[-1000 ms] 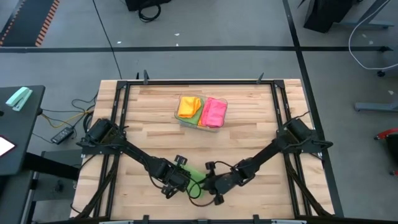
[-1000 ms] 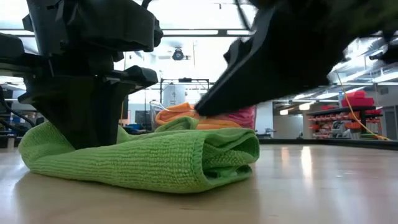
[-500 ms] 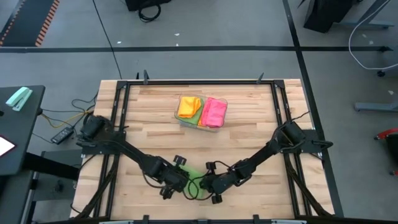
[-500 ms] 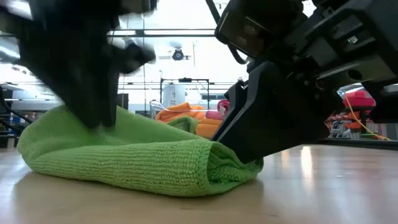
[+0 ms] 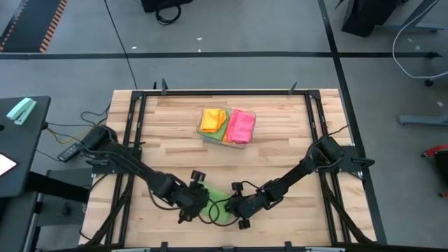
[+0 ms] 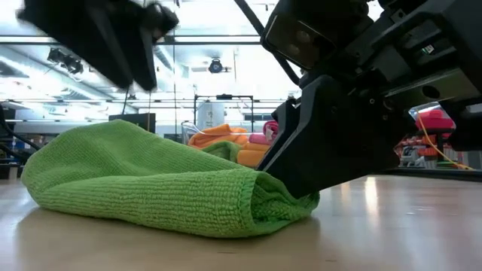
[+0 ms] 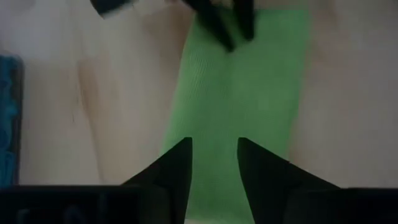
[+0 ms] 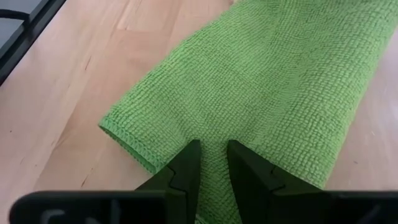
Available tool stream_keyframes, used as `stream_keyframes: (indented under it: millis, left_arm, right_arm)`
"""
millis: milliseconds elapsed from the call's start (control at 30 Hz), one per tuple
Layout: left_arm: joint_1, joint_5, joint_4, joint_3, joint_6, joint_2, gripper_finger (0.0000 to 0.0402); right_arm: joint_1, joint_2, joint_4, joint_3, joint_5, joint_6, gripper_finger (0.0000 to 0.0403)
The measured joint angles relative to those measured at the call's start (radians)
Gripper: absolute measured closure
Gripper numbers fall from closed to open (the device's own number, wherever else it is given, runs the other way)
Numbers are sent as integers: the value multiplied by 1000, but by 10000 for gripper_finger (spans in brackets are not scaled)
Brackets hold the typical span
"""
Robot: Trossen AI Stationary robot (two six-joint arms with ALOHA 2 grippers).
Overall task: Fold microfiber towels
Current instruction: Fold the green microfiber cloth
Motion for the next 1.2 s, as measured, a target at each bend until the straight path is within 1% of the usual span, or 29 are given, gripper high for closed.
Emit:
stream_keyframes:
  millis: [133, 267, 400, 500, 567, 633, 833, 967, 1200]
  left_arm:
    - [16, -22, -8, -1, 20, 92, 261]
    - [54, -35, -55, -2, -29, 192, 274]
    - [68, -33, -55, 2, -30, 228, 289]
    - [53, -35, -80, 14, -4, 207, 300]
    - [36, -37, -109, 31, 25, 163, 307]
    - [12, -37, -96, 45, 31, 118, 313]
    - [-49, -35, -134, 43, -29, 18, 318]
    - [-78, -35, -141, 42, -56, 12, 315]
    - [-102, -35, -155, 42, -56, 13, 325]
  right_arm:
    - [0, 0, 3, 0, 0, -13, 311]
    - [0, 1, 10, -2, 0, -30, 311]
    - [0, 2, 11, -2, 0, -31, 311]
    - [0, 2, 12, -2, 1, -31, 311]
    - [0, 2, 11, -2, 0, -31, 311]
    - [0, 2, 12, -2, 0, -31, 311]
    - [0, 2, 12, -2, 0, -25, 311]
    - [0, 2, 14, -2, 0, -24, 311]
    - [0, 2, 16, -2, 0, -23, 311]
